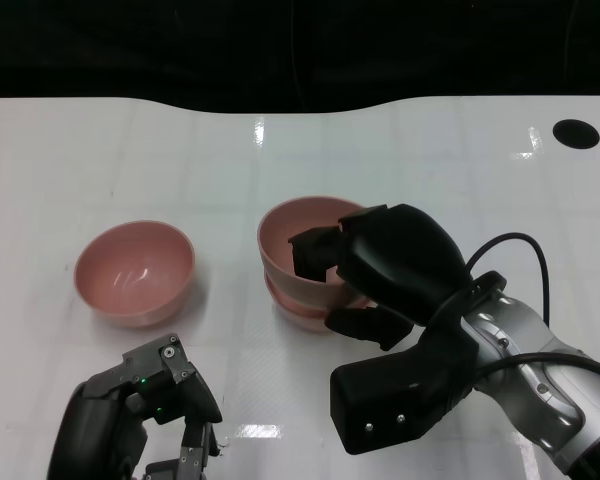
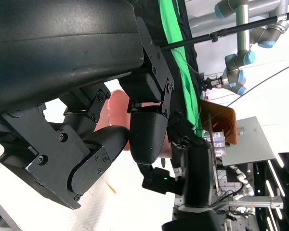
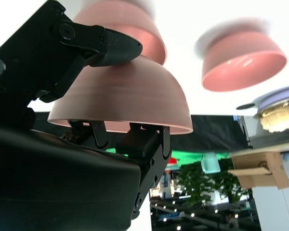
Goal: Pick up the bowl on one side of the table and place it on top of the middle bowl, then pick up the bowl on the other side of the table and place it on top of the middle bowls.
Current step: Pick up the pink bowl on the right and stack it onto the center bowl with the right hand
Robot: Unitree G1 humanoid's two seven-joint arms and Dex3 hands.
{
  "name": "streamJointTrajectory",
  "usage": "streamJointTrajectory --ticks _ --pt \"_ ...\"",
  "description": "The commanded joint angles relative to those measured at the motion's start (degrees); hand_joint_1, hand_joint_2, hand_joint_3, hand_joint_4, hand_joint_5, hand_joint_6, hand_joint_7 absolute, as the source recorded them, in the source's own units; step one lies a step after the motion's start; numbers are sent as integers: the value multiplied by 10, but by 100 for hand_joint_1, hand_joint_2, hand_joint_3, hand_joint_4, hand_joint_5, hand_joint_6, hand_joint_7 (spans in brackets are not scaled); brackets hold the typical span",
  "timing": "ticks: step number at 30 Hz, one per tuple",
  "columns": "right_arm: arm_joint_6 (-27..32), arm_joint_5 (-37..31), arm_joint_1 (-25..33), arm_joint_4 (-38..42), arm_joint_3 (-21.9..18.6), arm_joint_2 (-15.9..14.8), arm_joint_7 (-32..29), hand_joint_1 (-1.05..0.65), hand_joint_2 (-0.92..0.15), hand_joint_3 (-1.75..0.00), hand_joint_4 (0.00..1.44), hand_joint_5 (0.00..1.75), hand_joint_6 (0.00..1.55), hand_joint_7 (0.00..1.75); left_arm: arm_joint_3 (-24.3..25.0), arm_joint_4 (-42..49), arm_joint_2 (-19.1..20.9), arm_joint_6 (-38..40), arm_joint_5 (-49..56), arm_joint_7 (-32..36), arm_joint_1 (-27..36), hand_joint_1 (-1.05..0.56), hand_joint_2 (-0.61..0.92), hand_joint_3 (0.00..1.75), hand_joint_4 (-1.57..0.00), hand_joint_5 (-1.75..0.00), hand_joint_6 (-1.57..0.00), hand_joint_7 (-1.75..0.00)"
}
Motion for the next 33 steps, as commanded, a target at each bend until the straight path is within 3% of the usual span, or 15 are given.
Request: streamJointTrajectory --ticks 1,10,13,14,15,16,17,18,19,21,24,33 --pt "-9 -7 -20 28 5 0 -25 -26 -35 -127 102 175 77 175 1 -9 3 9 -4 4 5 -11 33 148 -86 -168 -83 -149" --pt "-17 -17 -35 104 20 12 -70 -25 -36 -126 98 175 71 175 2 -10 3 9 -2 5 6 -11 34 147 -87 -167 -84 -148" --pt "-26 -18 -41 134 25 16 -90 -22 -42 -109 96 175 73 155 2 -9 2 8 -3 5 6 -11 33 148 -87 -167 -84 -148" --pt "-26 -17 -43 142 26 16 -86 -24 -50 -92 87 170 80 111 2 -9 3 8 -3 5 6 -11 33 148 -87 -167 -84 -148" --pt "-26 -17 -45 147 28 16 -80 -26 -56 -81 85 162 85 90 2 -9 3 9 -2 5 6 -11 33 148 -87 -167 -85 -148" --pt "-25 -17 -47 151 31 15 -71 -28 -67 -60 83 141 93 57 2 -9 3 9 -1 6 6 -12 33 148 -87 -167 -85 -149" --pt "-23 -16 -49 153 34 13 -55 -30 -73 -48 79 121 92 39 2 -9 3 8 1 7 6 -12 33 148 -87 -167 -85 -149" --pt "-21 -15 -50 153 35 12 -43 -35 -83 -32 76 91 86 19 2 -8 2 7 2 7 6 -12 33 149 -88 -167 -85 -149" --pt "-21 -12 -51 153 36 11 -33 -36 -88 -25 76 79 84 12 3 -6 2 3 4 8 5 -13 33 149 -88 -167 -85 -149" --pt "-20 -14 -50 153 38 10 -25 -43 -91 -18 64 61 75 3 3 -1 3 -7 5 6 4 -12 33 149 -88 -168 -85 -149" --pt "-22 -18 -48 151 43 6 -25 -54 -92 -19 50 50 64 0 4 7 3 -29 17 10 1 -11 34 150 -88 -168 -84 -150" --pt "-23 -11 -26 107 42 -2 -19 -69 -92 -27 32 42 49 0 1 5 3 -24 20 13 2 -12 32 154 -87 -171 -84 -151"
